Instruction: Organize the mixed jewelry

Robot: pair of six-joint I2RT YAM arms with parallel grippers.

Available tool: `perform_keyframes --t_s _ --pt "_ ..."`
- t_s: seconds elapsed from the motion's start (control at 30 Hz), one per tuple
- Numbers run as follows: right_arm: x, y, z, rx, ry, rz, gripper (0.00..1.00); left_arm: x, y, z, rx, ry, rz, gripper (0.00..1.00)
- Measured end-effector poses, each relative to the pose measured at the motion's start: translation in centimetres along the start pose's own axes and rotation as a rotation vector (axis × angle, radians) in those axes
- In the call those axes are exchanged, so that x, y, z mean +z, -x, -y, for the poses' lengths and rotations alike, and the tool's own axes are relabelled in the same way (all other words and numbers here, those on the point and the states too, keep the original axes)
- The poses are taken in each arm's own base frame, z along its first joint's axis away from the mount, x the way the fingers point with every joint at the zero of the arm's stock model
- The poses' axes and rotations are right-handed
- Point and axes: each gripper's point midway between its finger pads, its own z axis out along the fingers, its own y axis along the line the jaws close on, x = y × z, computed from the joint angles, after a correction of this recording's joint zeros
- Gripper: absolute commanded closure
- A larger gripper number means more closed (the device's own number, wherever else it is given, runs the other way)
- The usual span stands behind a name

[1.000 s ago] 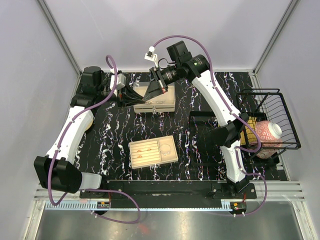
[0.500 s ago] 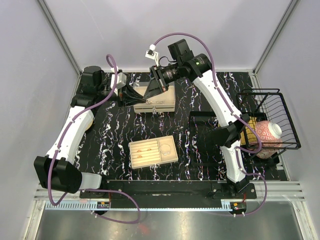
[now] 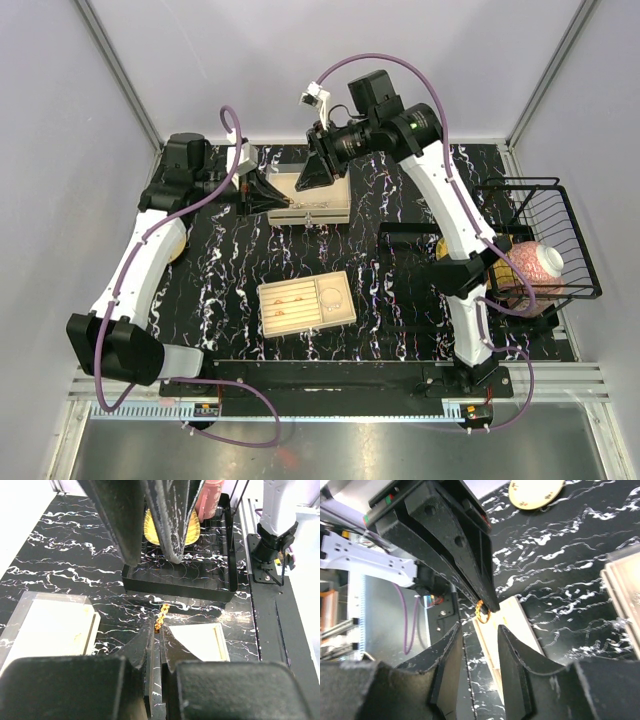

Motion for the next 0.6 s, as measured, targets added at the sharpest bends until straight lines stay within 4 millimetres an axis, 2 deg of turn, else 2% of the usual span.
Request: perform_keyframes --t_s 0.23,0.6 --pt "-0.95 -0.03 0.09 -0.147 -0.121 -0.014 0.59 0.01 0.37 -0.53 -0.045 0.04 -0.029 1.0" --pt "-0.04 -0.21 0.22 -0.298 -0.198 -0.052 0.59 0.73 0.28 -0.41 -0.092 0.054 -0.056 1.0"
